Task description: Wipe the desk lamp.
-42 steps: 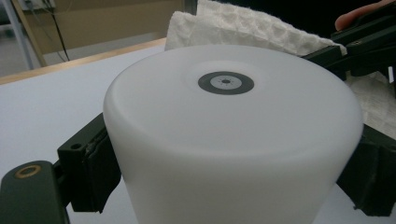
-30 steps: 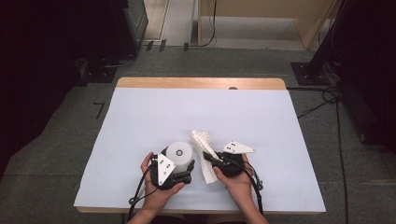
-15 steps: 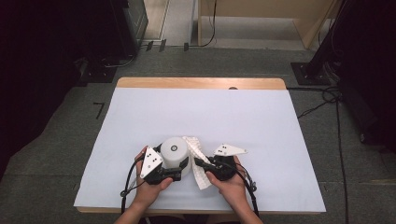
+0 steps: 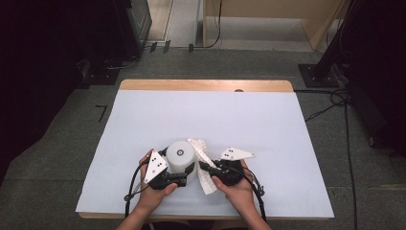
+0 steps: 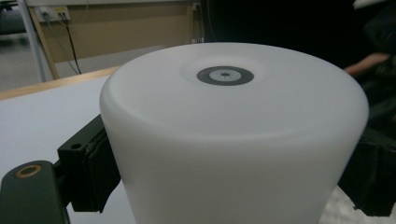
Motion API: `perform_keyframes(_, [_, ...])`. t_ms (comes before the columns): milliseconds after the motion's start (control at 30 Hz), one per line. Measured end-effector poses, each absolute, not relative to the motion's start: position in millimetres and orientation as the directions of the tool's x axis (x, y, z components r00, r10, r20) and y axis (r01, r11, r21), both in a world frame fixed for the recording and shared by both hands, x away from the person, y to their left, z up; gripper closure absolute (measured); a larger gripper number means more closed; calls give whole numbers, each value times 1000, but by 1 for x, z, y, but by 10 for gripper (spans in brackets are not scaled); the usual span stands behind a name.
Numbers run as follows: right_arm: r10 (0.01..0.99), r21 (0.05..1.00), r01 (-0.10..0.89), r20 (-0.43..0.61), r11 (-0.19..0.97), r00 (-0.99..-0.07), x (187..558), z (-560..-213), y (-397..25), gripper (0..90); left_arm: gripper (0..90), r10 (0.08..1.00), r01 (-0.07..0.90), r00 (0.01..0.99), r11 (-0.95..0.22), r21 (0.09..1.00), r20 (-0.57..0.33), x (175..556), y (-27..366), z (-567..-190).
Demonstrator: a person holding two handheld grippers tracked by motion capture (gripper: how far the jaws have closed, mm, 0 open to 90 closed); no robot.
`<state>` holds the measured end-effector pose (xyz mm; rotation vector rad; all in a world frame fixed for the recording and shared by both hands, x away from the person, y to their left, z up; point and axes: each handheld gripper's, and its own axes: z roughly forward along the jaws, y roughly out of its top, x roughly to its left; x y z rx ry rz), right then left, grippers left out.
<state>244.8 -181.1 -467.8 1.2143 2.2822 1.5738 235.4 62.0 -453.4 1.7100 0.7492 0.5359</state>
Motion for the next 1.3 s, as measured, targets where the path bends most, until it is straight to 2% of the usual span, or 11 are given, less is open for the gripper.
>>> perform_keyframes(133, [661,818,554,332,154,-673,246,-472,-177,775,88,718,212,696,-164,963,-31,237,64,-455])
perform_keyframes(433, [650,894,442,289,80,-702,238,-443,-190,775,87,702,215,712,-204,955,-10,237,56,-463])
perform_keyframes(600, [671,866,491,312,90,-673,244,-458,-192,775,87,714,258,699,-205,944,-36,243,58,-469])
perform_keyframes(767, [696,855,514,324,76,-641,248,-464,-198,775,85,712,246,701,-202,948,-30,241,60,-470])
perform_keyframes(867, [711,856,510,309,81,-632,249,-465,-202,775,28,744,239,668,-190,952,-19,237,57,-471])
perform_keyframes(933, [722,853,516,309,78,-620,251,-468,-204,774,28,801,231,599,-169,958,-4,227,49,-471])
perform_keyframes(1033, [731,847,524,302,89,-612,252,-472,-202,774,28,849,236,524,-226,945,73,221,32,-475])
perform_keyframes(1100, [732,838,536,304,99,-609,252,-475,-200,774,60,861,255,501,-246,935,90,221,28,-477])
perform_keyframes(1267, [722,826,549,305,123,-620,253,-481,-191,774,80,824,261,564,-236,936,50,225,38,-475])
perform_keyframes(1300, [720,822,555,306,130,-623,252,-482,-189,774,80,791,282,610,-180,942,-32,230,48,-473])
